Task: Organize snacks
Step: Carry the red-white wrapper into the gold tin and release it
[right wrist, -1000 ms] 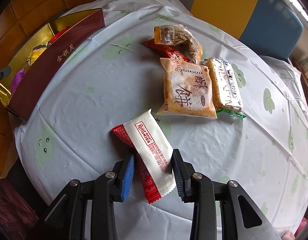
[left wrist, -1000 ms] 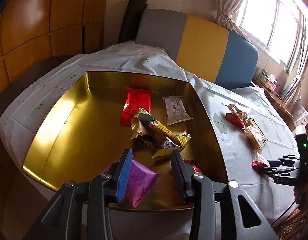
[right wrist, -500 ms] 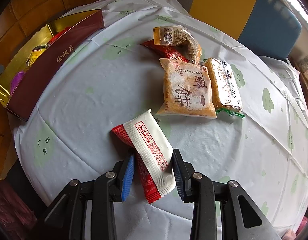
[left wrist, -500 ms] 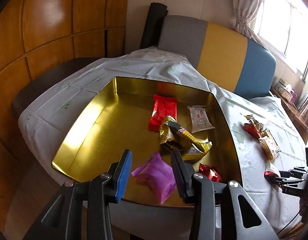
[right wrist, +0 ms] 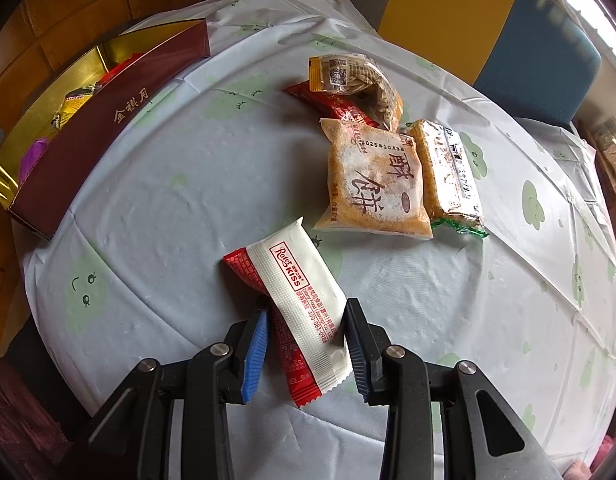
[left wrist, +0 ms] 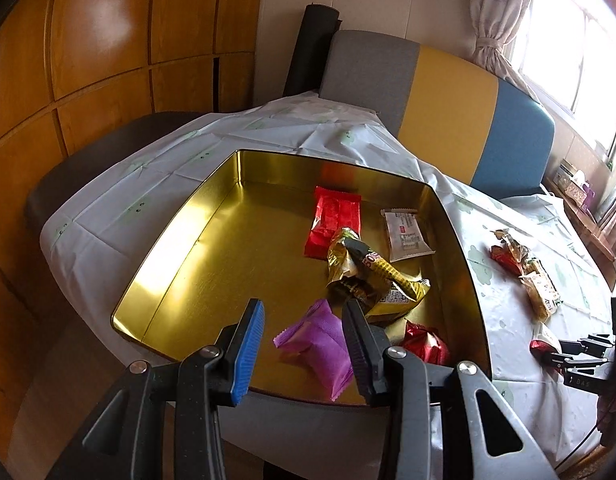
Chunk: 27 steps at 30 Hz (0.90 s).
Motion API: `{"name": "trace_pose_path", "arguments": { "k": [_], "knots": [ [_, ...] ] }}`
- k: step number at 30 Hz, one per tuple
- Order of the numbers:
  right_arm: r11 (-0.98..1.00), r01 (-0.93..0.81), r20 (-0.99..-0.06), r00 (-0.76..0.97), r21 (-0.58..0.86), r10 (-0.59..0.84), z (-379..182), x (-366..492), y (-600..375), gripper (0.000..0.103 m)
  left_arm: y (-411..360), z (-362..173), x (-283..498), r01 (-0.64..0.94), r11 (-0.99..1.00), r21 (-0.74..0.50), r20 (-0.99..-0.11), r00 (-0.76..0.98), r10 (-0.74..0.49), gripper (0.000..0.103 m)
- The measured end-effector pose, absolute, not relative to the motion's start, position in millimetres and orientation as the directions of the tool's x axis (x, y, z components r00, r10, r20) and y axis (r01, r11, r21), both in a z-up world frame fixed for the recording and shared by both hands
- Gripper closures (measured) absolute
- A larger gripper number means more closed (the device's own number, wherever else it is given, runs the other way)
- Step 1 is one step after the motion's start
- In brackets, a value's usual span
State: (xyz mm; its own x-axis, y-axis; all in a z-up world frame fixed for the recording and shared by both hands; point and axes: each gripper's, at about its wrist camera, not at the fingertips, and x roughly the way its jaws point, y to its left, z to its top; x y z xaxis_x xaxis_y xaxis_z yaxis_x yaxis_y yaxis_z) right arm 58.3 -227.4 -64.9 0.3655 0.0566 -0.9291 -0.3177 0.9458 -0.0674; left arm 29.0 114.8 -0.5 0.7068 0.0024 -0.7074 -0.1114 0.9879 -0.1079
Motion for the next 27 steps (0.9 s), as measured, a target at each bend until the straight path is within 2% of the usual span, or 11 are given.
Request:
{"name": "trace_pose_path", "arguments": {
  "k": [7, 10, 20, 27],
  "knots": [
    [0.963, -0.263, -0.926, 0.373, -0.054, 0.050, -58, 62, -227, 0.067, 117, -1, 28, -0.114, 0.987, -0.115, -0.710, 0.704, -0.001, 0.062],
    [0.966, -0.259, -0.912, 0.398, -0.014, 0.094, -43, 61, -219, 0.067, 118, -1, 28, -0.118, 0.986, -0.117, -0.706, 0.708, 0.001, 0.062],
    [0.912, -0.372, -0.825, 0.451, 0.173, 0.340, 16, 57, -141, 0.067, 129, -1, 28, -0.150, 0.981, -0.122, -0.700, 0.714, 0.022, 0.062],
    [0.826, -0.459, -0.750, 0.406, 0.327, 0.522, 33, 61, -66, 0.066, 156, 7, 29, -0.236, 0.964, -0.126, -0.676, 0.731, 0.091, 0.062]
  ]
}}
